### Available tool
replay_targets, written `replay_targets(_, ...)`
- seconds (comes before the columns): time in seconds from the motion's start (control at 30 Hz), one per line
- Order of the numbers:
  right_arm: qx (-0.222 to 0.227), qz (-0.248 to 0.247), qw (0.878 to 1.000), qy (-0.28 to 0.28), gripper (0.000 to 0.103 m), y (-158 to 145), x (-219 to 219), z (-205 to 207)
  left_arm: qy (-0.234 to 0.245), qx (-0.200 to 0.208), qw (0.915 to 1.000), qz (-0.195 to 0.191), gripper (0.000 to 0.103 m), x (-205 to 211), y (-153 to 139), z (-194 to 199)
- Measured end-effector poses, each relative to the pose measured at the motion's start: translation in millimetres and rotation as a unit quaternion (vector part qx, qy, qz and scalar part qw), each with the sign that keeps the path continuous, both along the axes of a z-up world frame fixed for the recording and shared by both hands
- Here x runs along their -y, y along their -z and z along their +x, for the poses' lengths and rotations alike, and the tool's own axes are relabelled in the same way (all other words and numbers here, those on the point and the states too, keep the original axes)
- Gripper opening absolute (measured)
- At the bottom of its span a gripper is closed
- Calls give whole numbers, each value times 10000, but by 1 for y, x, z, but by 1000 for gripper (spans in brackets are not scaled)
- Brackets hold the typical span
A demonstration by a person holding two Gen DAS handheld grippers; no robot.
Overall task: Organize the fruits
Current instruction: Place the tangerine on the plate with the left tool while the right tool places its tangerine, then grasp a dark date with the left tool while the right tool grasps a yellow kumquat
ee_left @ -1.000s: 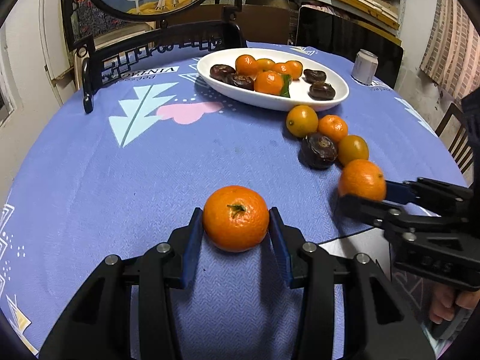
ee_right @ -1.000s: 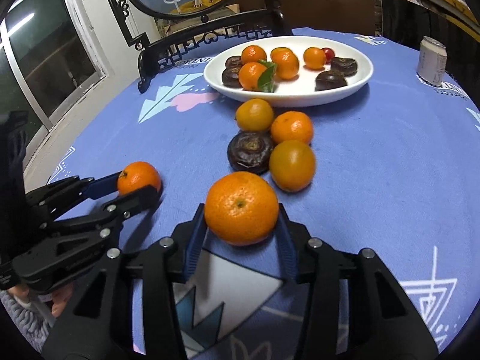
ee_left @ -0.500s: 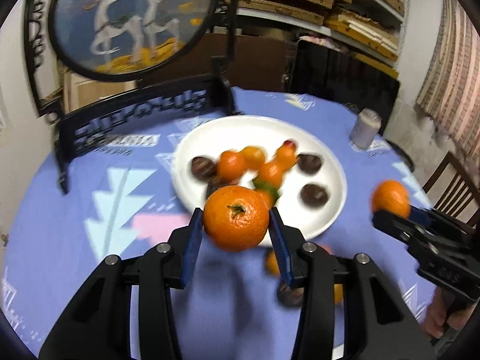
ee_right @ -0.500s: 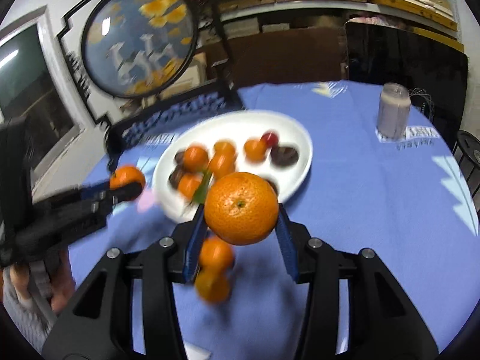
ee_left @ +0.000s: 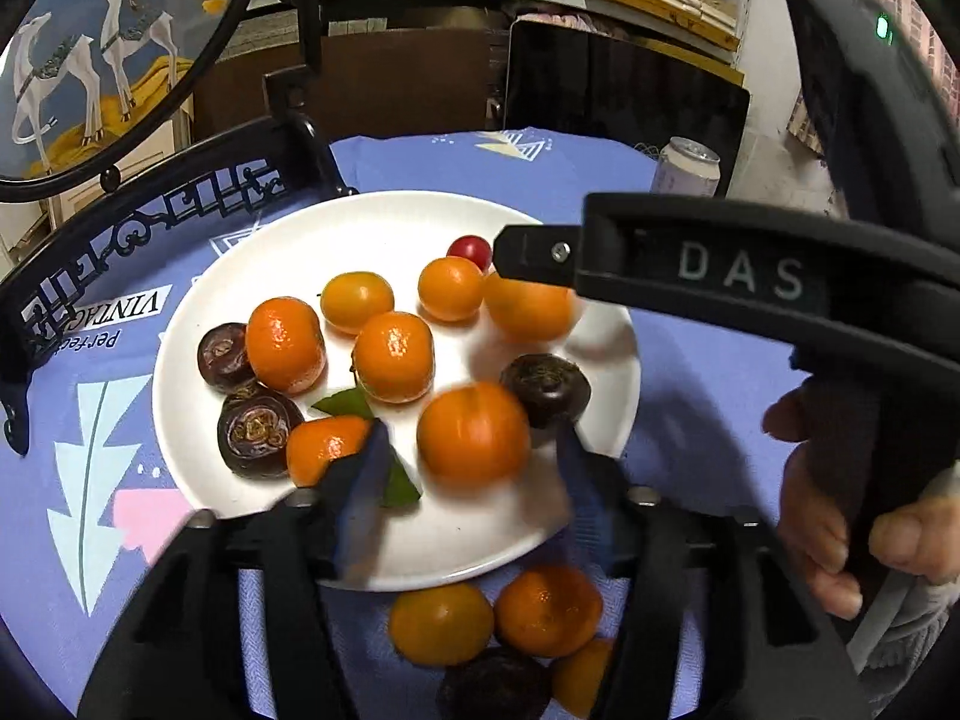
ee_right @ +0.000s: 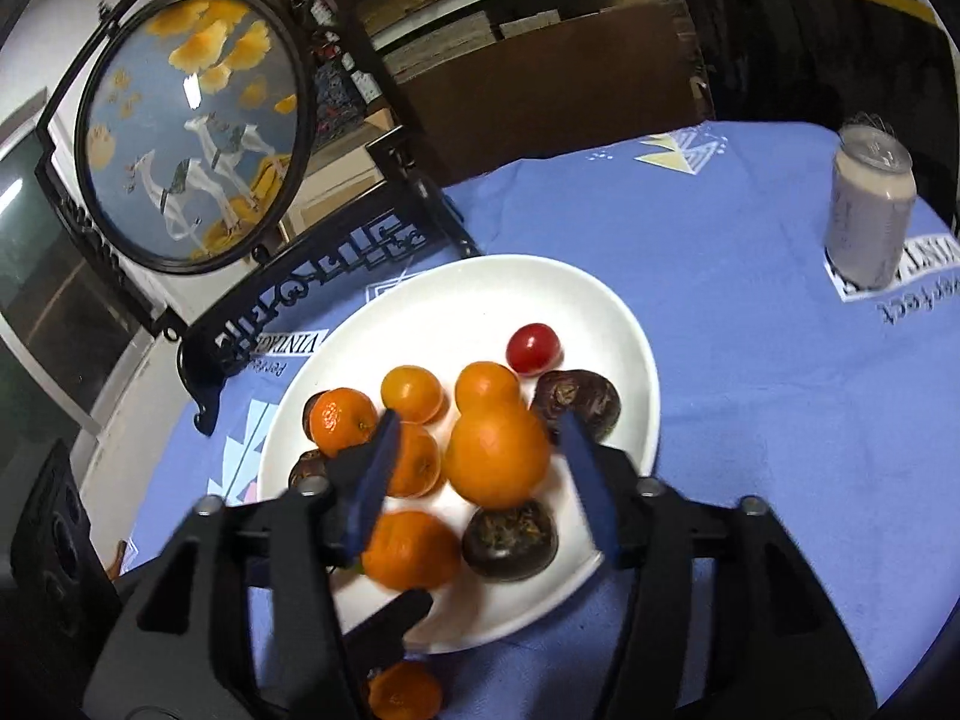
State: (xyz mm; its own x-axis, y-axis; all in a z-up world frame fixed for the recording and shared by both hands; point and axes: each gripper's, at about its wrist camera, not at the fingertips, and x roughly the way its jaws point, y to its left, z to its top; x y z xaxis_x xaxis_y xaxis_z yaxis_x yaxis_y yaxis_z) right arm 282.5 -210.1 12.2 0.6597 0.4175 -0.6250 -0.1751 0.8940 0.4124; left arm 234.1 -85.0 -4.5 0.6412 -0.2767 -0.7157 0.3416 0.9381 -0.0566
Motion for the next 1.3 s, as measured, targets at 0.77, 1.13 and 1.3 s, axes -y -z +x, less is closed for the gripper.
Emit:
replay_targets(0.77, 139, -1547, 9846, -800, 59, 32, -55, -167, -1747, 97, 9840, -341, 65, -124, -3, -107)
replay_targets(1.13, 18, -1514, 9840, -936, 44, 43, -61, -159, -1385, 152, 9902, -133, 65, -105, -3, -111)
replay_targets(1.3, 10, -1455, 9856, -866, 41, 44, -62, -155, -1284, 132, 9916, -47, 65, -100, -1, -111)
